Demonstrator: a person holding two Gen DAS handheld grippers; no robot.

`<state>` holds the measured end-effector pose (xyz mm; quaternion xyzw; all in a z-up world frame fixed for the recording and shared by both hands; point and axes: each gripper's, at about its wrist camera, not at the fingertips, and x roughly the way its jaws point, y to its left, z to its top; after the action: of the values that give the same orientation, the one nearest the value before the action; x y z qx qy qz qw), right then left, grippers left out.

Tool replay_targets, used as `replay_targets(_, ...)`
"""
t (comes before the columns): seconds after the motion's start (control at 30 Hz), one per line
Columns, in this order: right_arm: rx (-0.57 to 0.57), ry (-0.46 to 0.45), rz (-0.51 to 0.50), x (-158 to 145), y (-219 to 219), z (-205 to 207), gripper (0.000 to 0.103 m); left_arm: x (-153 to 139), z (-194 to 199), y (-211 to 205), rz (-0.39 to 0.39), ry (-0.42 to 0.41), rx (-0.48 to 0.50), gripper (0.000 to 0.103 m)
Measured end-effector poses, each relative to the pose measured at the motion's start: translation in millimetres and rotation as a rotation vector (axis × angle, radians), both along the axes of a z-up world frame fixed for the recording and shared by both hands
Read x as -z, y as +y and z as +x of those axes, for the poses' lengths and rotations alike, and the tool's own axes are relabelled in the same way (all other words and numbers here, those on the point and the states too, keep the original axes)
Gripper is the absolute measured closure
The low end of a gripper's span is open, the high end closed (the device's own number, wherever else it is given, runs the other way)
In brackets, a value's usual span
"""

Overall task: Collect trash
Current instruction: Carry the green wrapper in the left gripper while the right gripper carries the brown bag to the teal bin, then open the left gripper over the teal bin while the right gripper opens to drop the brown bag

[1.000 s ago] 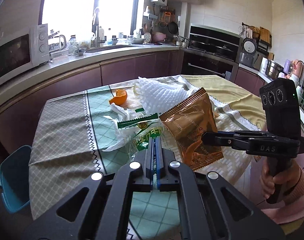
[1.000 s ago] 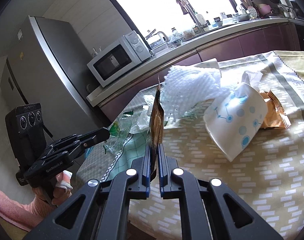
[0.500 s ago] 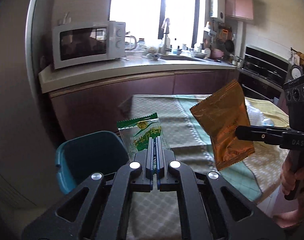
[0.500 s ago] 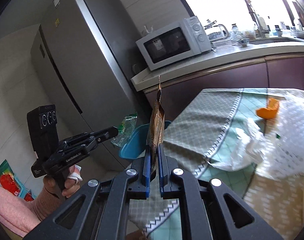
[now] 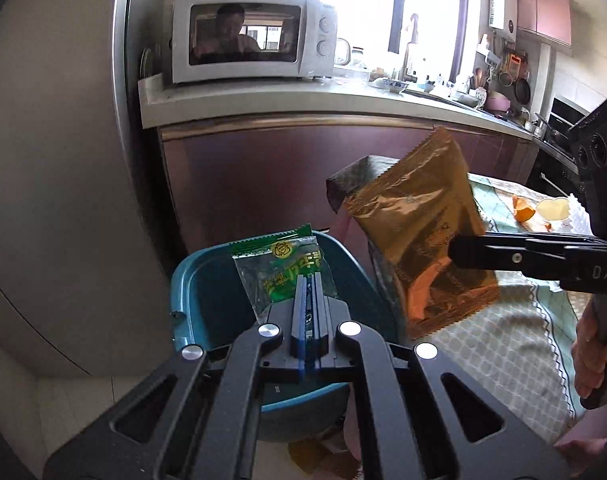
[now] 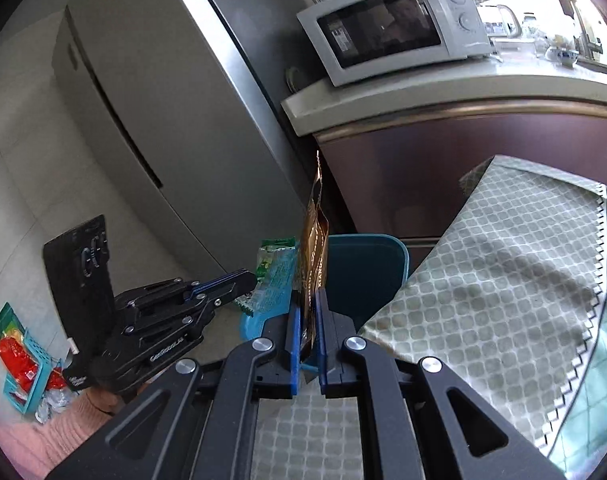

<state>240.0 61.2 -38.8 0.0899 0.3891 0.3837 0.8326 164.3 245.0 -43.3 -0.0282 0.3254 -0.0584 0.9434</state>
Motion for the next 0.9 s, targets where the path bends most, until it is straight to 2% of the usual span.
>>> replay_targets(0.17, 0.007, 0.061, -0.055, 18, 21, 22, 0.097, 18, 24, 7, -0.025, 0.032, -0.012, 0.100)
replay_targets(0.5, 0.023, 0.190, -0.121, 46, 44, 50, 0.093, 49, 41, 5, -0.049, 0.101, -0.012, 0.099)
replay_targets(0.7, 0.040, 0.185, -0.111, 47, 33, 45, 0.087, 66, 43, 3, -0.063, 0.126, -0.021, 0.097)
replay_targets(0.9, 0.052, 0.161, -0.084, 43, 13, 31, 0.083, 58, 29, -6, -0.073, 0.089, -0.011, 0.096)
